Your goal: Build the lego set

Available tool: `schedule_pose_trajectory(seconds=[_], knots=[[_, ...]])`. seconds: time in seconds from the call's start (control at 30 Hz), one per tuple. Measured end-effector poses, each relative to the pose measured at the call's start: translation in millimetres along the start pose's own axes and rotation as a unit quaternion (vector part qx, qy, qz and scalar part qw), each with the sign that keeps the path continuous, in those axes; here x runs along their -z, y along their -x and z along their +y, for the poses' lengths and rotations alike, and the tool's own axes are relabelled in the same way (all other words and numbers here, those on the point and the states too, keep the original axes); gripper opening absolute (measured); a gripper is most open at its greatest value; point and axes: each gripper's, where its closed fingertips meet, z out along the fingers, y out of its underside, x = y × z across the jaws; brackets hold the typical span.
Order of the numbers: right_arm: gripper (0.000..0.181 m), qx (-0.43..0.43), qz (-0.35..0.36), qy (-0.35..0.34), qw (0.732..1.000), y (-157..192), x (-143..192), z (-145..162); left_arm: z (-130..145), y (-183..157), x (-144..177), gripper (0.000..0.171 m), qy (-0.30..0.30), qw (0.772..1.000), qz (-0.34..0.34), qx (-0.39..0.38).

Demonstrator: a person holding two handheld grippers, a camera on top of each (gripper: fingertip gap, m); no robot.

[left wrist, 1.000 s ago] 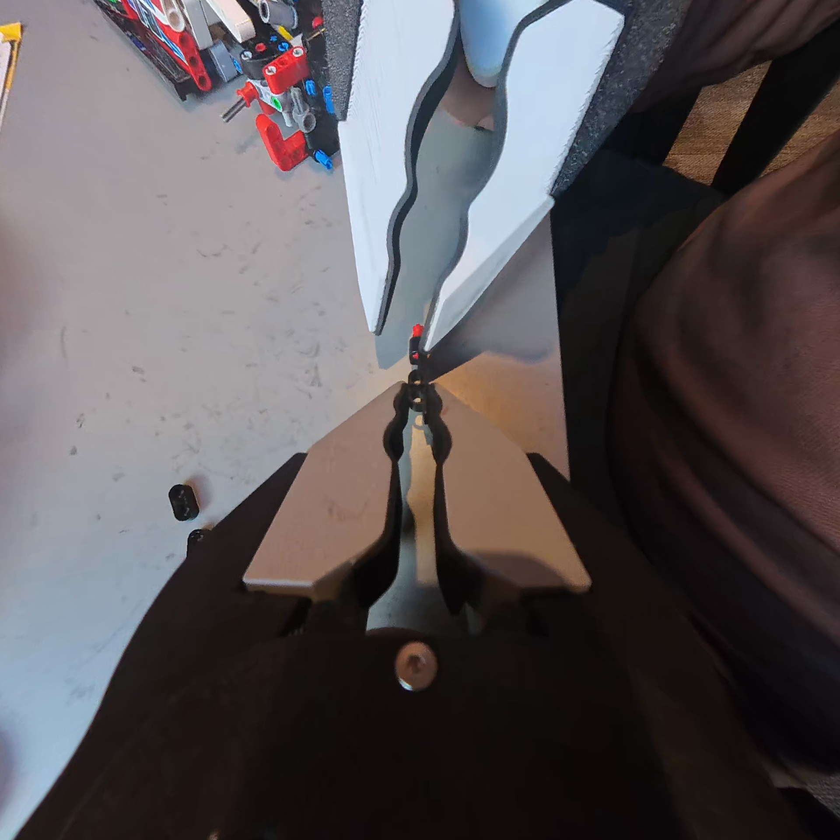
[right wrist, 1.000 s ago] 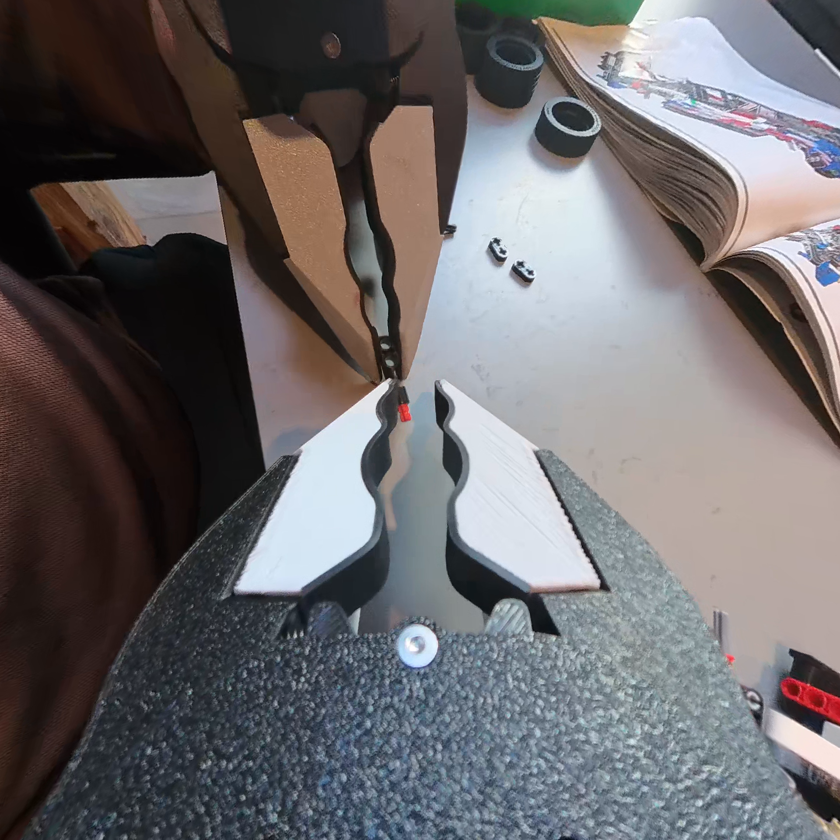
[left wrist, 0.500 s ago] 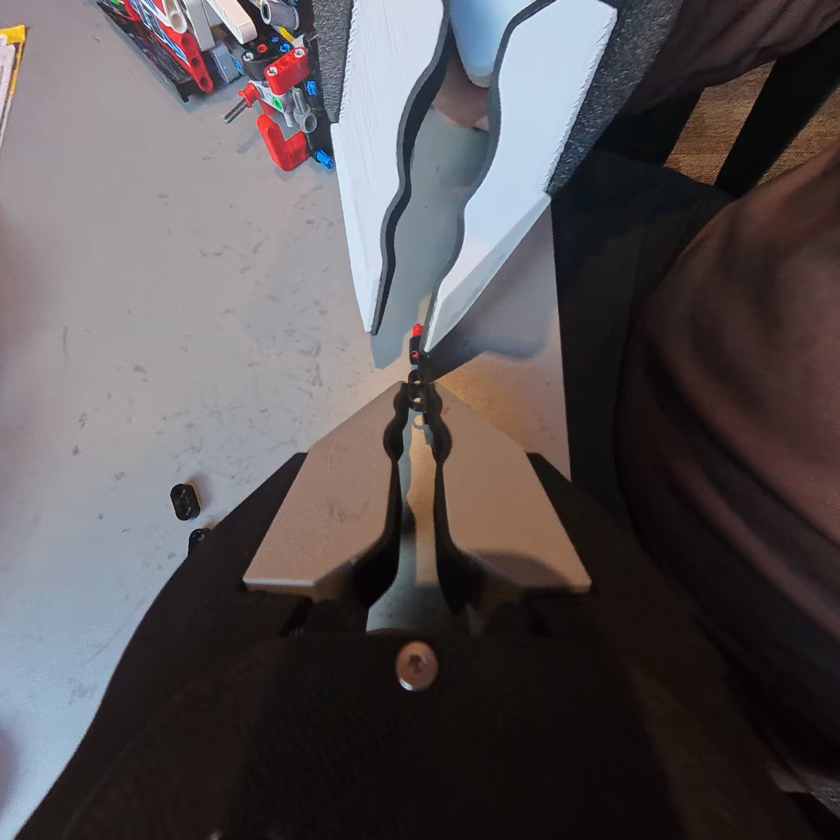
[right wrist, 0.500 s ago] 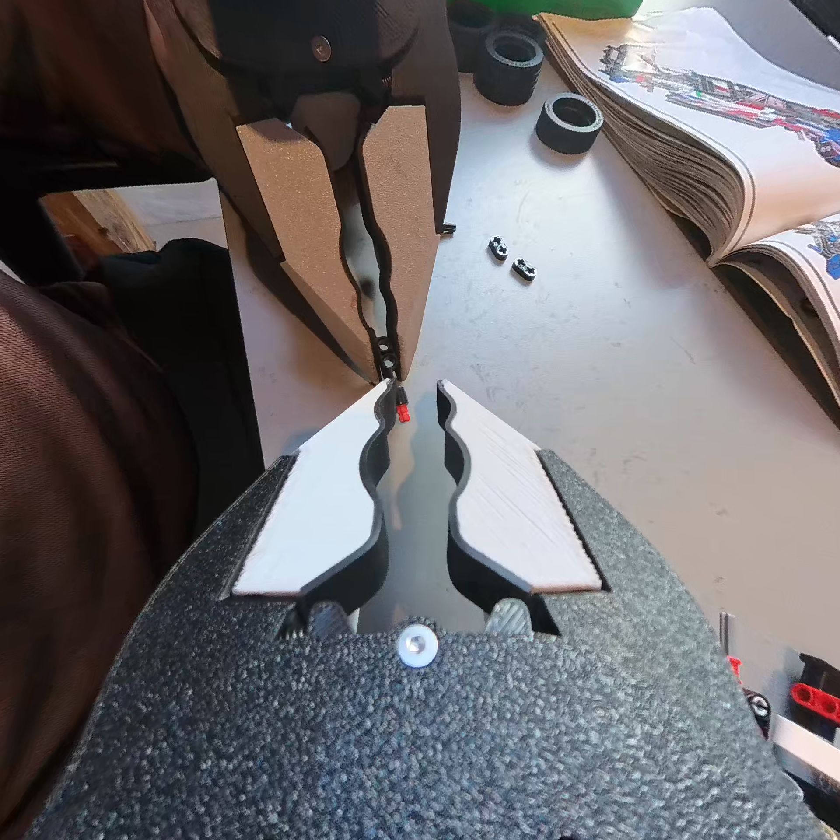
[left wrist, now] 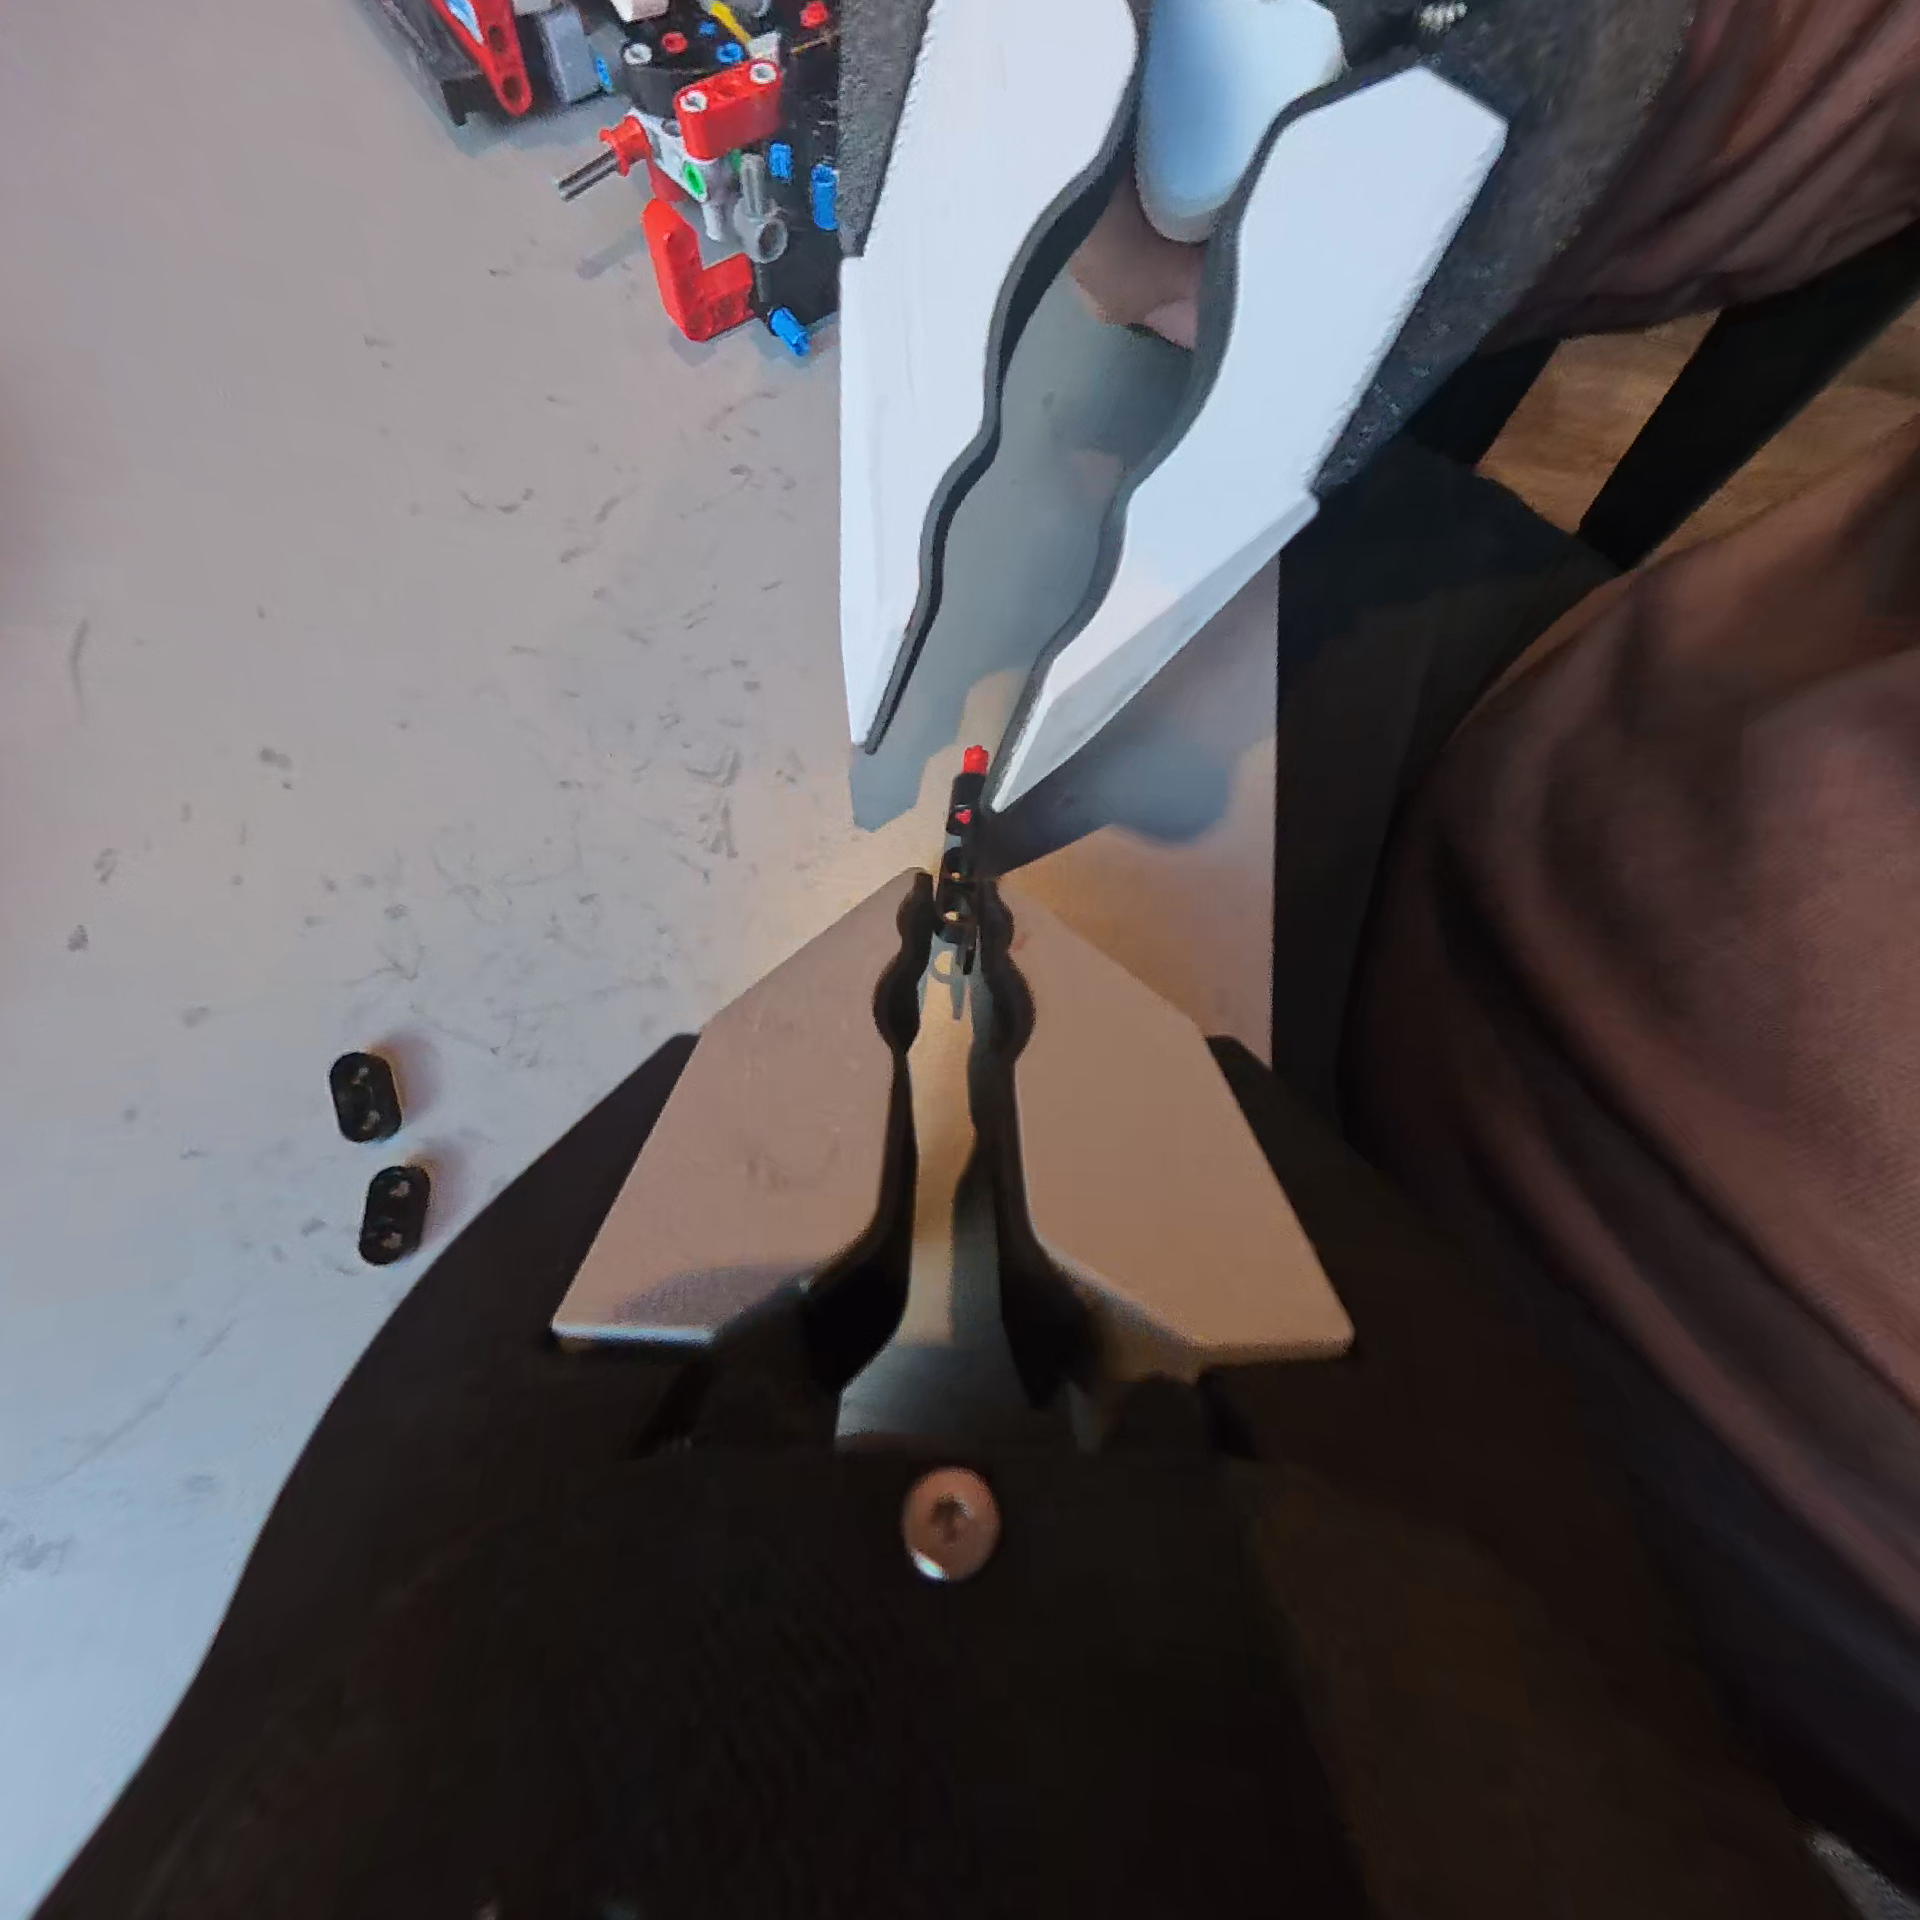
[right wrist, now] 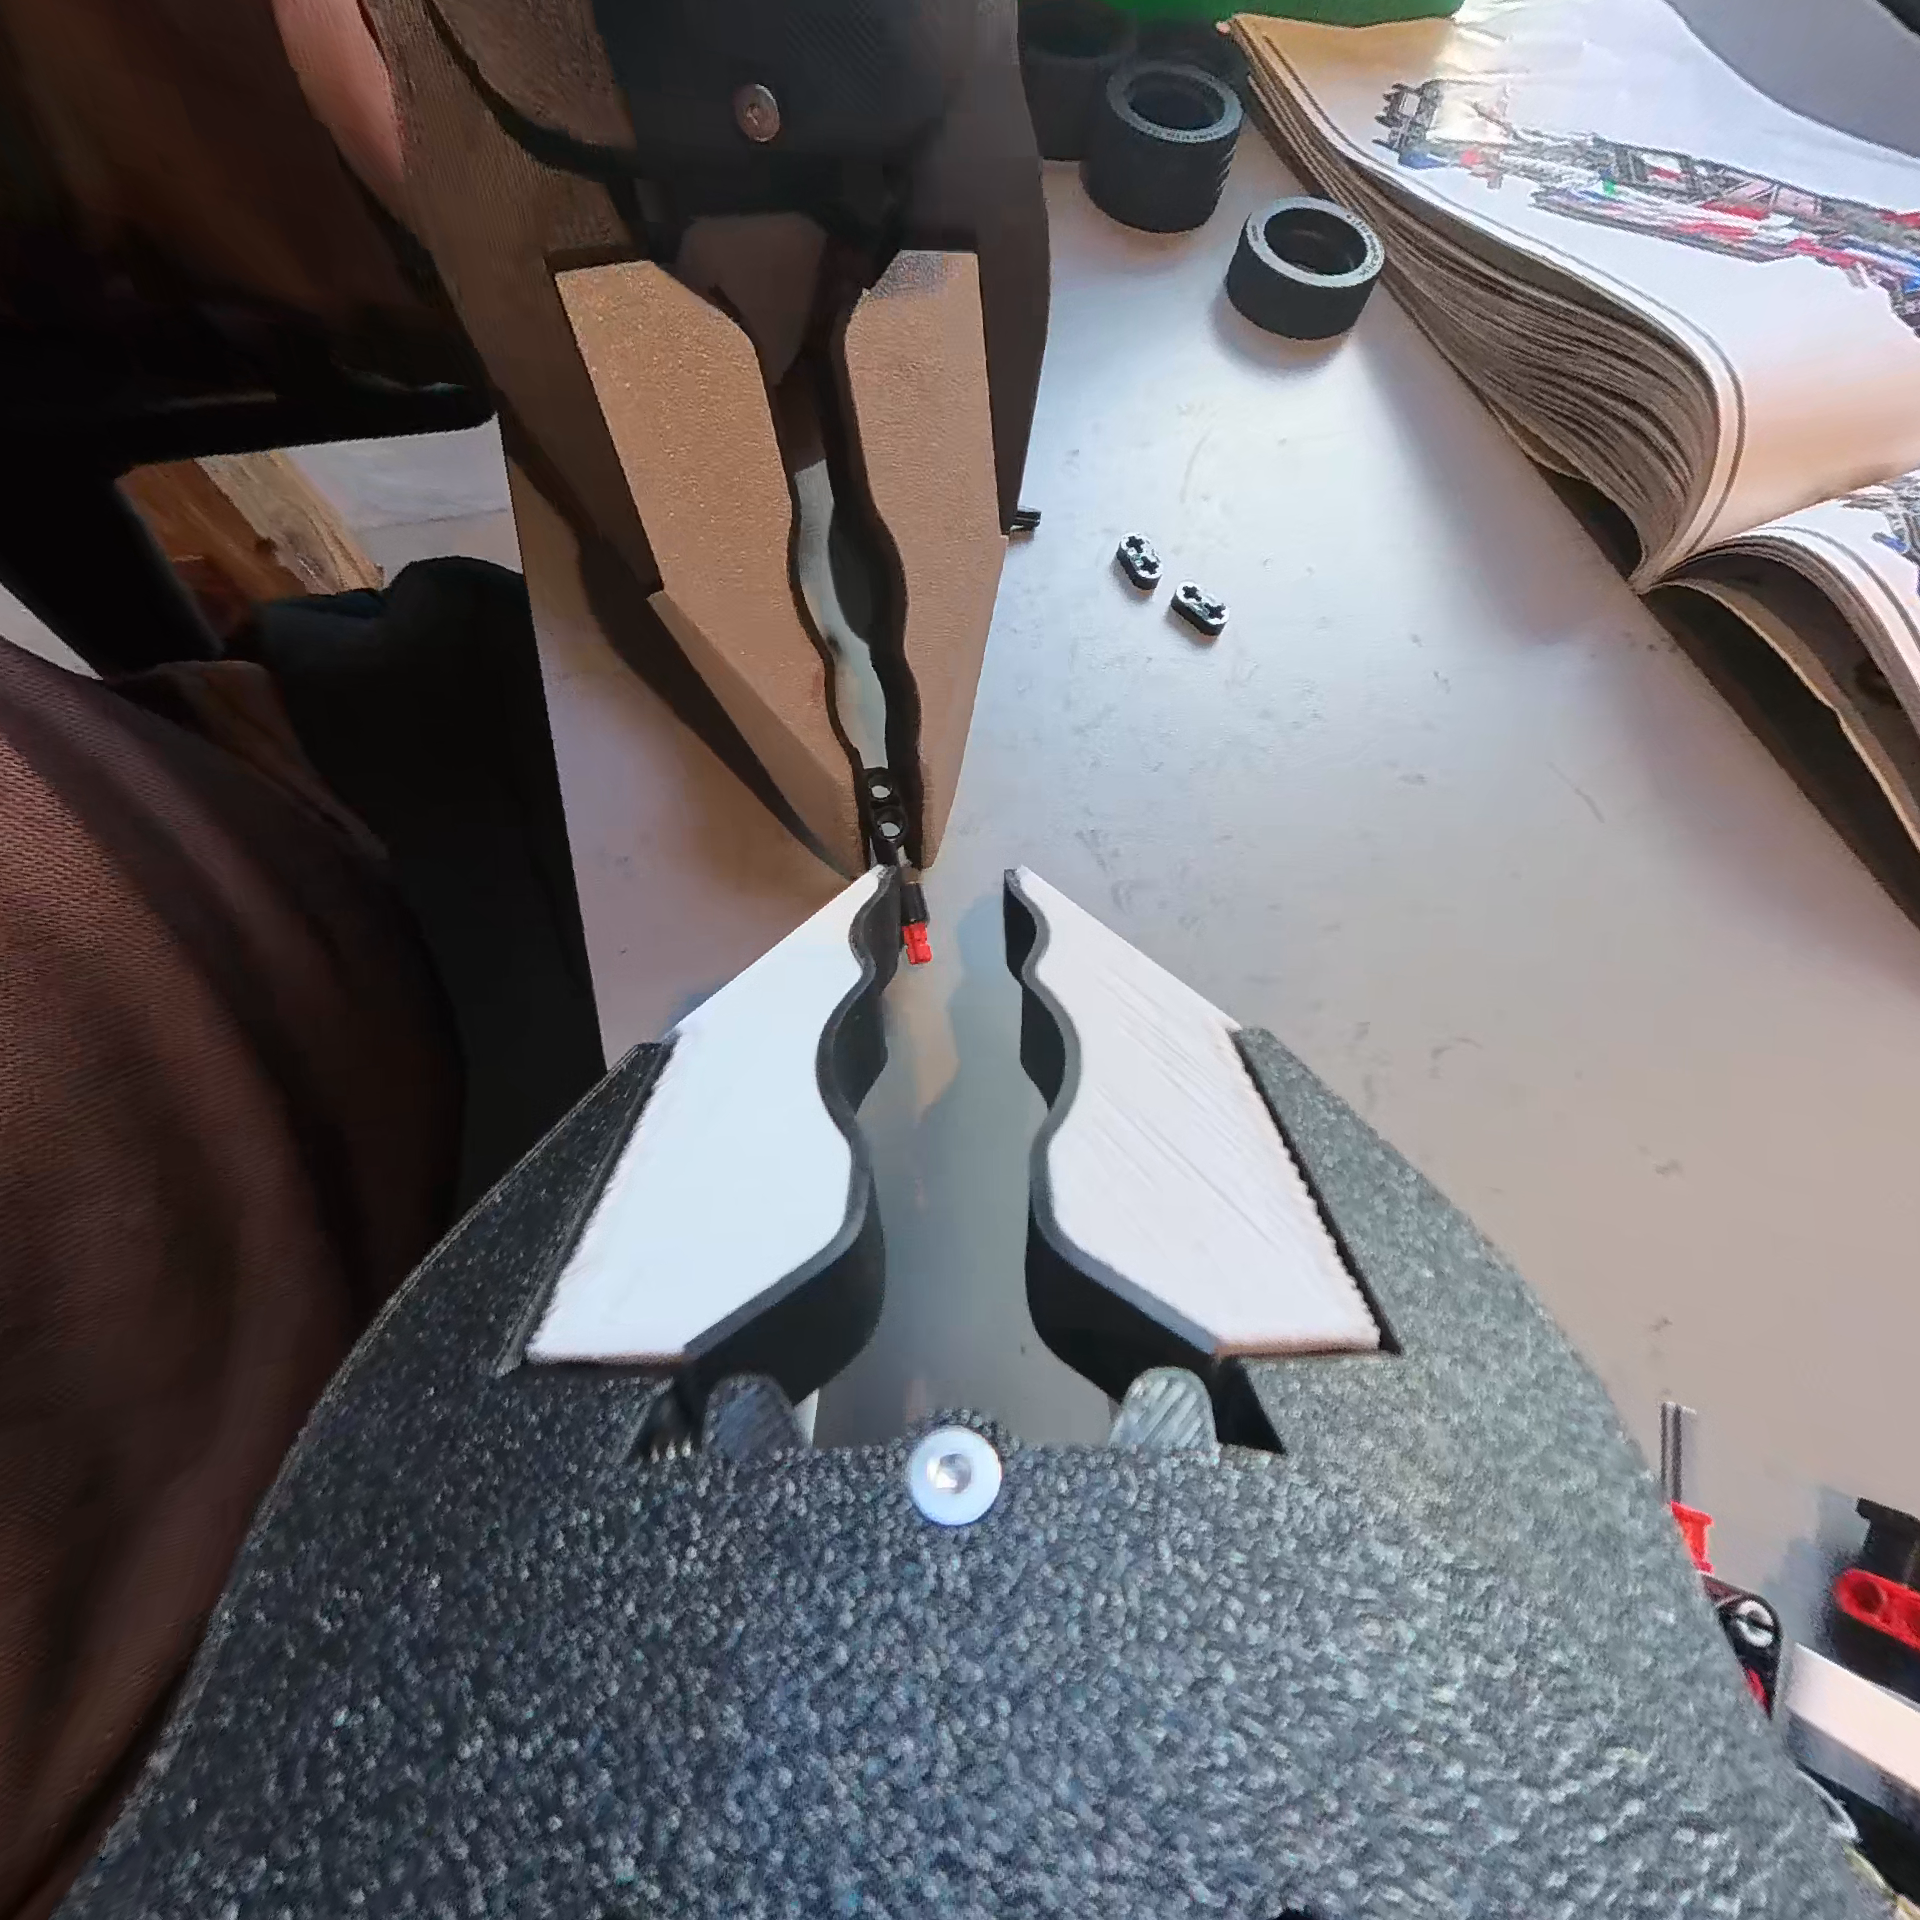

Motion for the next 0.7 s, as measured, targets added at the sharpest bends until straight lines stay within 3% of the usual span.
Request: schedule_pose_trajectory(seconds=[0.1,0.3,0.57,0.7], knots=[[0.02,-0.001,0.005,-0.003,1.0,-2,1,-1,-1,0,1,0.01,-0.006,0.999,0.01,0.051],[0.02,-0.009,0.028,-0.018,0.999,-9,4,-4,4,11,17,0.049,-0.033,0.993,-0.027,0.11],[0.02,-0.021,0.036,-0.032,0.999,-14,8,-7,10,21,51,0.048,-0.071,0.987,-0.111,0.095],[0.02,-0.017,0.039,-0.028,0.999,-14,7,-6,9,56,74,0.032,-0.076,0.975,-0.172,0.115]])
